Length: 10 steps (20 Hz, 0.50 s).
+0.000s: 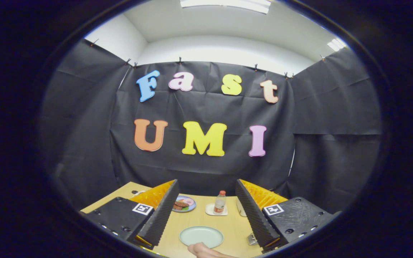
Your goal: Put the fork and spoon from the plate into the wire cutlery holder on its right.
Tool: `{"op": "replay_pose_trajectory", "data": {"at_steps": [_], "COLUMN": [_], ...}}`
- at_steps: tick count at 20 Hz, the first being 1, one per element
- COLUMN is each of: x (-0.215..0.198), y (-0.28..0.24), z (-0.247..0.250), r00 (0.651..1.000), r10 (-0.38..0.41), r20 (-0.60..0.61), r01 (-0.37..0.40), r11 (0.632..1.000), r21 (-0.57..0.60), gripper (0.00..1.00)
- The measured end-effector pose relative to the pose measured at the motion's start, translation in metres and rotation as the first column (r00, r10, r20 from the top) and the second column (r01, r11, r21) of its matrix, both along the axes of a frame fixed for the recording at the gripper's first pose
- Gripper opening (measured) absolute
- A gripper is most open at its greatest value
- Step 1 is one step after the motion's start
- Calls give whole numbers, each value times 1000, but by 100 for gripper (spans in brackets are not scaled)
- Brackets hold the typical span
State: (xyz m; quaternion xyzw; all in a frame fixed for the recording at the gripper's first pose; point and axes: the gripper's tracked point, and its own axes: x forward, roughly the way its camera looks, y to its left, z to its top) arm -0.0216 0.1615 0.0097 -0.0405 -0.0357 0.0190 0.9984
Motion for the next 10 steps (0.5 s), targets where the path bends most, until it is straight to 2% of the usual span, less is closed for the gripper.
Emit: {"op": "replay_pose_trajectory", "data": {"at_steps": [10], "x": [7], "y": [2], "z": [-12], "r00": [999], "r10": [-10], "r20": [-52], "r01": [9], "r11": [1000], "r21": [-16], "gripper": [96]}}
